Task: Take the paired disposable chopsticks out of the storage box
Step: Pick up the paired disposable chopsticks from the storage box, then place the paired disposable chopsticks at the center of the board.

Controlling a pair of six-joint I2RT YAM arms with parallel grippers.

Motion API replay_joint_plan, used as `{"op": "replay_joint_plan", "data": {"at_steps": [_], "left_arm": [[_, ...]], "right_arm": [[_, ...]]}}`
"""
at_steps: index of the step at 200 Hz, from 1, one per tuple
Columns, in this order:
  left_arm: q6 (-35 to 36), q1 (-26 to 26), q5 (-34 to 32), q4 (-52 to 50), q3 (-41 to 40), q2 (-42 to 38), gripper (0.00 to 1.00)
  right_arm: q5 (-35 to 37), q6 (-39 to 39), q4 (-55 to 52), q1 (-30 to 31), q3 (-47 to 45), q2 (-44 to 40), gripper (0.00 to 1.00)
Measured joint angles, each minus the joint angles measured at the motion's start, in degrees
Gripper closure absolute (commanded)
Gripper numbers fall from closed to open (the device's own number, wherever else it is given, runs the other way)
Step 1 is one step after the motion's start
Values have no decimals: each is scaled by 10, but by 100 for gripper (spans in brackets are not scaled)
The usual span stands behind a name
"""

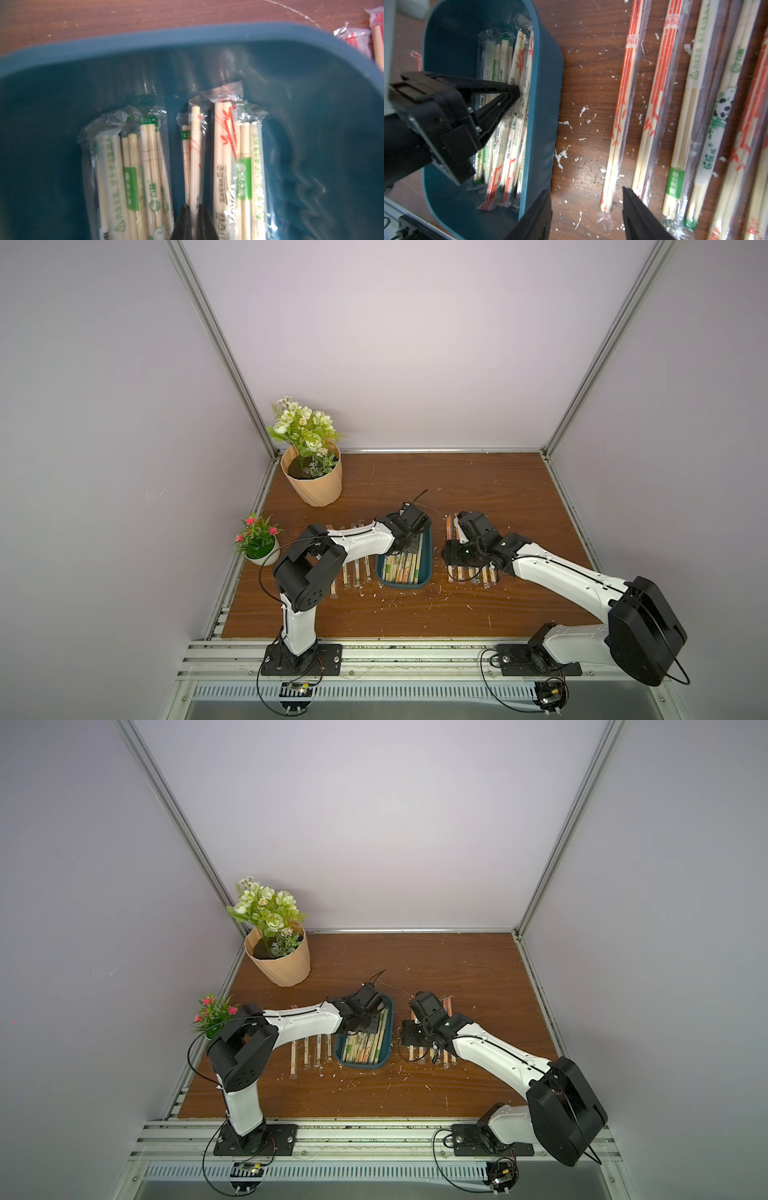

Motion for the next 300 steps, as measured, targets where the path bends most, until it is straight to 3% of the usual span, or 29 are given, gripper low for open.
{"op": "replay_joint_plan", "data": {"at_steps": [91,156,238,300], "left_arm": [[7,40,11,-15,0,-95,100],[-21,39,72,37,-11,-104,100],[-95,-41,96,108,55,-25,100],[-134,-51,78,125,73,12,99]], "right_arm": [[0,0,0,0,4,0,41],[1,-7,-3,-12,4,0,41],[4,-28,-21,-70,-5,-53,41],[3,-32,-29,-101,-49,-103,40]]}}
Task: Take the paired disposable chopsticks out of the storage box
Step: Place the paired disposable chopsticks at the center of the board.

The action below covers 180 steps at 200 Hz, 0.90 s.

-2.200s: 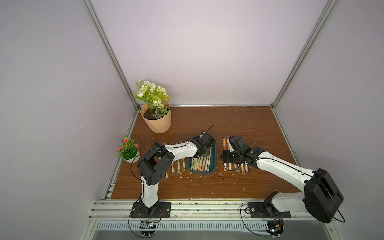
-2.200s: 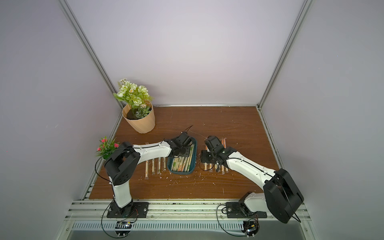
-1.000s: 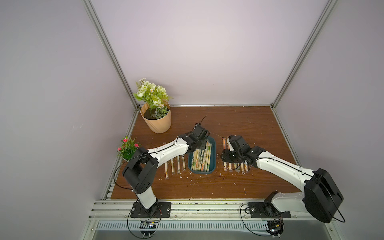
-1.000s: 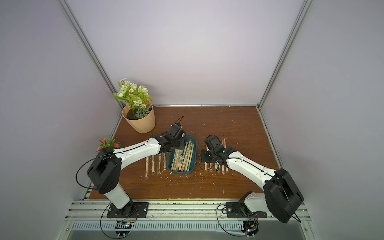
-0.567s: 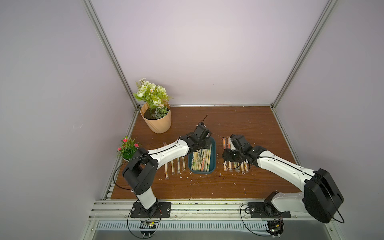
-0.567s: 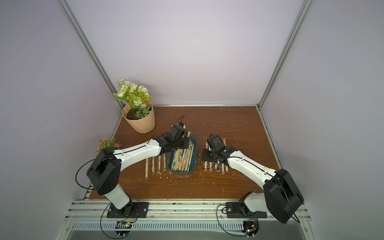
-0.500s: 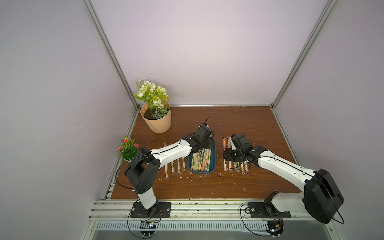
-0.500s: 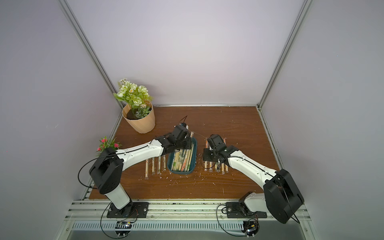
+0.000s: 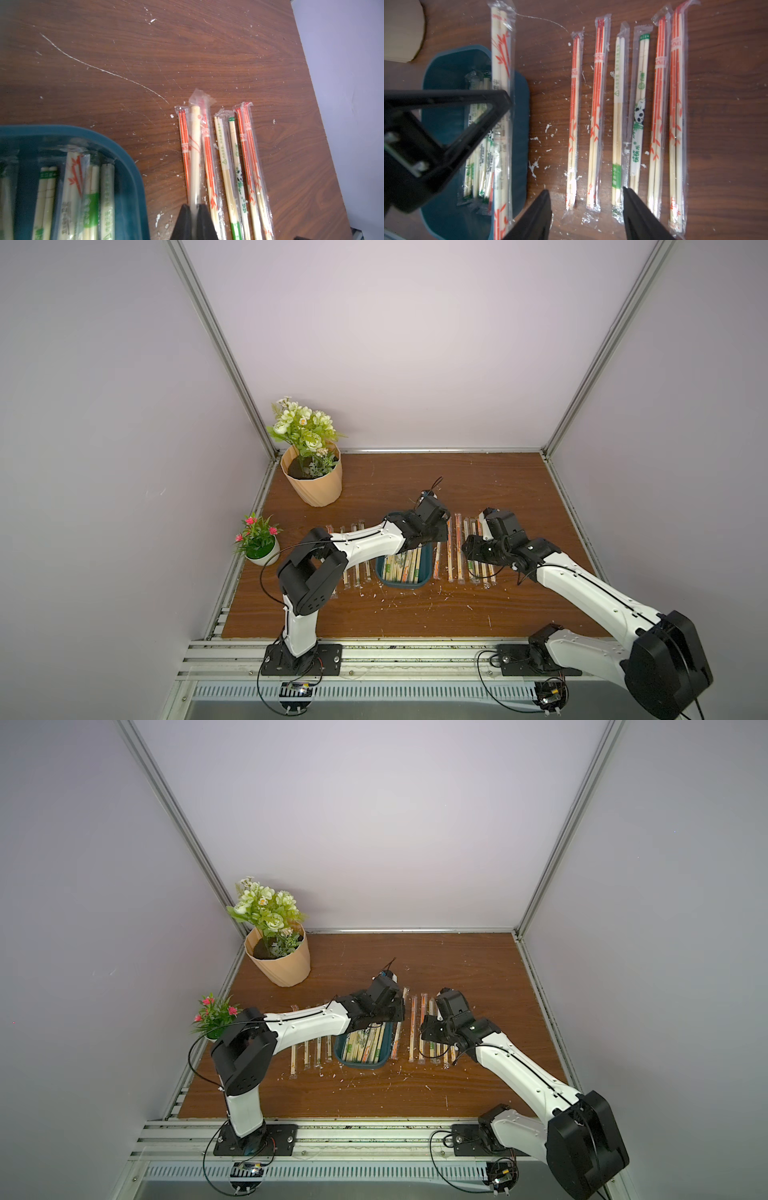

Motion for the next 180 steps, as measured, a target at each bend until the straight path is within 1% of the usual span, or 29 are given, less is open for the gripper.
{"op": "replay_joint_plan", "data": {"at_steps": [45,102,120,149,164,180], "left_arm": [[-12,-7,-33,0,23,22,99],[-16,-19,-54,0,39,66,98],[-17,-19,-59,-1,39,74,93],[-17,-20,-62,-2,43,76,77],[-15,-20,-62,-4,49,77,71],[-13,-20,-61,-5,52,77,68]], "right_arm": [[-3,0,-9,-3,-10,-8,40],[-3,0,-10,-5,-10,-15,40],[-3,0,-11,-6,-10,-18,40],[-3,0,-15,-6,-10,-19,40],[-3,0,-18,-7,-10,-19,40],[-3,0,-21,-7,-10,-19,40]]}}
